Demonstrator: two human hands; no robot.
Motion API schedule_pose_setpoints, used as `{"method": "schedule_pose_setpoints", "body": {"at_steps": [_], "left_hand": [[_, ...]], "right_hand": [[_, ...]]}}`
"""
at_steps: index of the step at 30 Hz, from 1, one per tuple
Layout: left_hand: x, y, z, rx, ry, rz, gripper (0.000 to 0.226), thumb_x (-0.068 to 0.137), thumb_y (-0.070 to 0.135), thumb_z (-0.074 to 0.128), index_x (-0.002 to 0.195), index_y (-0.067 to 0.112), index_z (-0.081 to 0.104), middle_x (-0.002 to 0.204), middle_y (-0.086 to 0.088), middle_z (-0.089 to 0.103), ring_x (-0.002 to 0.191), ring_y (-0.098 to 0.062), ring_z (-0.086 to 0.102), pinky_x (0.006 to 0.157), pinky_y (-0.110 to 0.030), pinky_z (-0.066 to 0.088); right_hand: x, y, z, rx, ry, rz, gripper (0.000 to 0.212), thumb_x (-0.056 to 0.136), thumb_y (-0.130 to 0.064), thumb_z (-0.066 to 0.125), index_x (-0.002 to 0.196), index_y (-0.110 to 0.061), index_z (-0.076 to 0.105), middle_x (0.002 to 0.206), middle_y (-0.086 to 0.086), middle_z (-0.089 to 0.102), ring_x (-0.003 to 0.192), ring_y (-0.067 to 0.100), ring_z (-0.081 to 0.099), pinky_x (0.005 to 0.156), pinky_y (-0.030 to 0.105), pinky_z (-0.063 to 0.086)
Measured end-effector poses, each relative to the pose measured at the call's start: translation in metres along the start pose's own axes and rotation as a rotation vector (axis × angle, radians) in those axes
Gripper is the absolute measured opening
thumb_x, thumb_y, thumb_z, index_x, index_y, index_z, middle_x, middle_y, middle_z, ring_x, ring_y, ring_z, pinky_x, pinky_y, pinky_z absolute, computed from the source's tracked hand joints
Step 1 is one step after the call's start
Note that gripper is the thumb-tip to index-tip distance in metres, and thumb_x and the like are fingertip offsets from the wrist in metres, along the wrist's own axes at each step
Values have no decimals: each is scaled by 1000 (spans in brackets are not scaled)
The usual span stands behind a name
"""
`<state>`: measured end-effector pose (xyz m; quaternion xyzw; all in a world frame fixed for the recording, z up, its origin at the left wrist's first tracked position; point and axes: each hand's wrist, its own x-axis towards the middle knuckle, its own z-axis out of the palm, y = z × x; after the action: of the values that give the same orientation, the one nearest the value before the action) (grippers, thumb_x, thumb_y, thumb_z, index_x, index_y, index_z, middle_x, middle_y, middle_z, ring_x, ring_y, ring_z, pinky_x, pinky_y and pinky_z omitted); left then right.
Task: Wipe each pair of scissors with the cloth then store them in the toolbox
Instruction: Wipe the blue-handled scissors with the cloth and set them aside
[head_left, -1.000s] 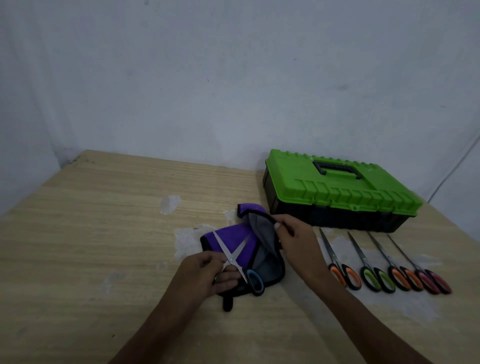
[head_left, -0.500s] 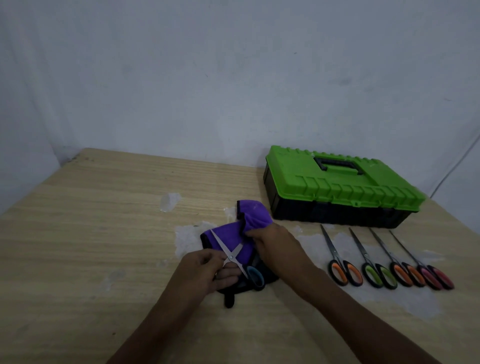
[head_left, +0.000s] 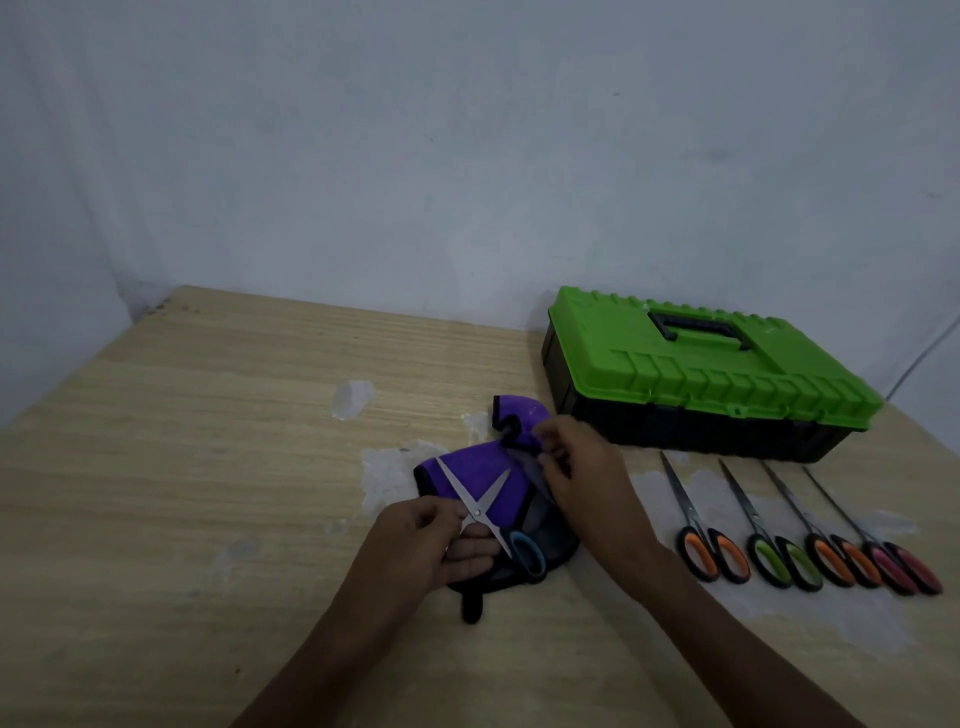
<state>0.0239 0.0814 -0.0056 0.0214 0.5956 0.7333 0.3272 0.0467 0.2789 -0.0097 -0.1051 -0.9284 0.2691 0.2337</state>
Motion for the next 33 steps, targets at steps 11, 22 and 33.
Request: {"method": "schedule_pose_setpoints", "body": {"at_steps": [11, 22, 33], "left_hand": [[-3, 0, 2, 36, 63, 0, 20, 101, 7, 47, 101, -3, 63, 90, -21, 75, 79, -29, 77, 69, -36, 64], [4, -1, -2, 107, -19, 13, 25, 100, 3, 46, 98, -10, 67, 87, -22, 75, 79, -28, 77, 68, -32, 63], [0, -1, -1, 117, -10, 17, 21, 101, 4, 47, 101, -6, 65, 92, -22, 74, 80, -26, 77, 64, -26, 62]], "right_hand": [[-4, 1, 3, -187, -100, -68, 8, 89, -19, 61, 96, -19, 65, 92, -4, 62, 91, 13, 57, 71, 25, 44], [-19, -45, 12, -153, -428, -273, 25, 97, -28, 46, 109, -25, 67, 96, -3, 71, 85, 10, 62, 78, 30, 51], [29, -42, 28, -228, -505, -186, 24, 91, -17, 60, 111, -25, 71, 106, 1, 72, 98, 20, 62, 78, 31, 51]]}}
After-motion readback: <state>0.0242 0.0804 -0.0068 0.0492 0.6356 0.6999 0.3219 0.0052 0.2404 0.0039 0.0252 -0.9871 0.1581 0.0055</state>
